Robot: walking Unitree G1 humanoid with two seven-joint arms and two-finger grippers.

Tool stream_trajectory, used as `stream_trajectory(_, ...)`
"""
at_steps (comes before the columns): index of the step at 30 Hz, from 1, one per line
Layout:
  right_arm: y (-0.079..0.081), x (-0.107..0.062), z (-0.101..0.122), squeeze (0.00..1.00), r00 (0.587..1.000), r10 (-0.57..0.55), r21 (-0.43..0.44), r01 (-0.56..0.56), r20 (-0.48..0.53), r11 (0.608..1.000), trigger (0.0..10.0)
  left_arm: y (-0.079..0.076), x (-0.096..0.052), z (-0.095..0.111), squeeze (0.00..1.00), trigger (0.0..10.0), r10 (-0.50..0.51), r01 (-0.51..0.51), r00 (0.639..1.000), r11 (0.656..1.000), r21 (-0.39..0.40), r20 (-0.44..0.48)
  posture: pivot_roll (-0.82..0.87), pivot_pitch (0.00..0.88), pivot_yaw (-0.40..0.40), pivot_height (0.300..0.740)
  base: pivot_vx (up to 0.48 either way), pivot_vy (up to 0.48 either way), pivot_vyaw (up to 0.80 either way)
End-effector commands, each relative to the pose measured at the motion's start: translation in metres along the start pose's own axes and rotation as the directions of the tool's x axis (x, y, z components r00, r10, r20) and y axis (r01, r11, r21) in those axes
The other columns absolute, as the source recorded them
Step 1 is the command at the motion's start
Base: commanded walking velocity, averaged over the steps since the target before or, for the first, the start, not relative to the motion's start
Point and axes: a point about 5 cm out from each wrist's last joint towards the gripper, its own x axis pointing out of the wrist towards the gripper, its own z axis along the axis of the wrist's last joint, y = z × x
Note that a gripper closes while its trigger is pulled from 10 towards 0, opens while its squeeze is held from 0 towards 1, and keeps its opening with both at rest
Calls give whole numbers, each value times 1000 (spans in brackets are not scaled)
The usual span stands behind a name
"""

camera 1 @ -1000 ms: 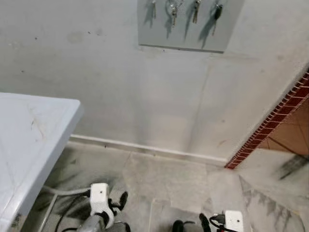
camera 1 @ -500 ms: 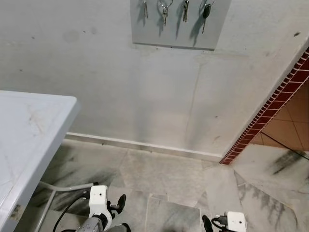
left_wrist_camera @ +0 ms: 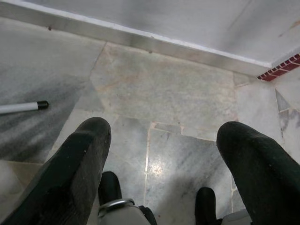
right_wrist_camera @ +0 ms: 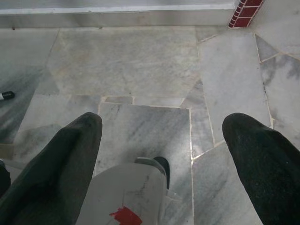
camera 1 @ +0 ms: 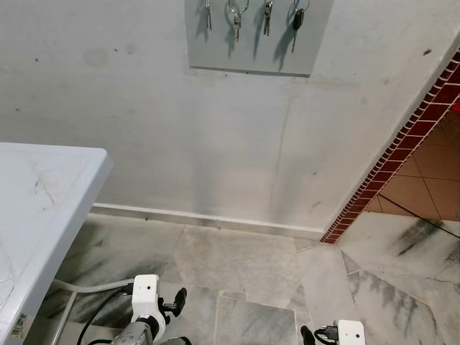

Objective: Hang keys on a hook

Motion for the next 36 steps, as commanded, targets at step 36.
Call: stream_trajectory(36,-6,3,5,0,999,-32,13,32,2,999,10000,-6,7,8,0,10000,-11,11,1000,1000,-12,1,-67,68,9,740,0,-282,0)
